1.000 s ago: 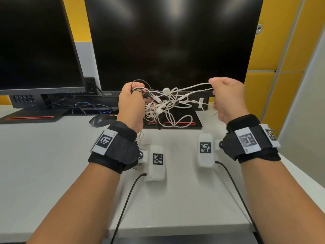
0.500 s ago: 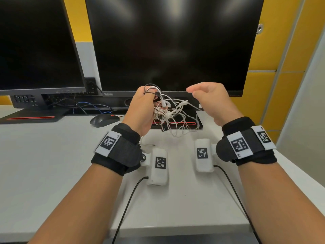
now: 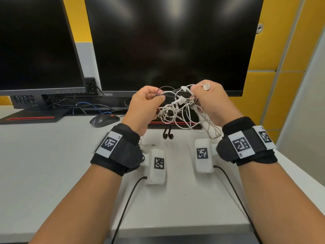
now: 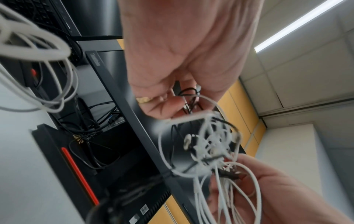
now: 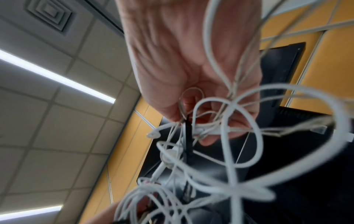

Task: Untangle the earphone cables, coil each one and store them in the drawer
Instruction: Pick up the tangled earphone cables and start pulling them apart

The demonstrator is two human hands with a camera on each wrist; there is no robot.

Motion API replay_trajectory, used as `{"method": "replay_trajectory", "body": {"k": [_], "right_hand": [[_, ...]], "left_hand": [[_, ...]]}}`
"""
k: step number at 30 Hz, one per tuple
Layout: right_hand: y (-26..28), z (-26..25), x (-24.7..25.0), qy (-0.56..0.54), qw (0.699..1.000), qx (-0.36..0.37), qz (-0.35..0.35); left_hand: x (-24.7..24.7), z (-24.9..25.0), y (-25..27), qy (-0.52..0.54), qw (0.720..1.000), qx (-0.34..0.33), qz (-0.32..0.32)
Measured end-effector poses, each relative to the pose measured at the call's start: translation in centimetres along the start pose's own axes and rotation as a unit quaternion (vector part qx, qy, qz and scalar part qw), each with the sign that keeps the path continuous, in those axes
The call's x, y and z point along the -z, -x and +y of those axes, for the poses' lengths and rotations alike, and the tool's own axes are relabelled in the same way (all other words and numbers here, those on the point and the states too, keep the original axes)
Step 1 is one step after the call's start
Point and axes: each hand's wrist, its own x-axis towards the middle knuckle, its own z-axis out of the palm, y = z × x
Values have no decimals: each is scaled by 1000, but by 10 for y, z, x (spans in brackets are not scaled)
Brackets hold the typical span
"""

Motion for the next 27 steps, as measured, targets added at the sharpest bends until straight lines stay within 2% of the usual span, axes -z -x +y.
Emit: {"method": "replay_trajectory", "body": {"k": [4, 8, 10, 13, 16, 18, 21, 23, 25, 27], "right_hand": [[1, 0, 2, -64, 998, -12, 13], [1, 3, -1, -107, 994, -25, -5], [1, 3, -2, -132, 991, -23, -3], [-1, 3, 0, -174, 984, -34, 8], [-3, 4, 4, -138, 990, -38, 10], [-2, 5, 5, -96, 995, -29, -18], [3, 5, 3, -51, 995, -14, -90], [2, 8, 1, -9, 994, -19, -106], [-1, 11, 0, 39, 994, -25, -98], [-4, 15, 0, 79, 995, -23, -61]], "left_hand": [[-1, 3, 3, -42, 997, 46, -37], [-2, 4, 4, -14, 987, 75, -139], [-2, 3, 5, -22, 984, 71, -163], [-1, 3, 4, -35, 988, 57, -137], [1, 3, 1, -10, 997, 38, -66], [2, 2, -1, 13, 999, 22, -35], [2, 2, -2, 55, 998, -10, -28], [2, 3, -1, 68, 997, -28, -18], [2, 3, -2, 62, 997, -40, -5], [3, 2, -3, 35, 998, -43, 10]]}}
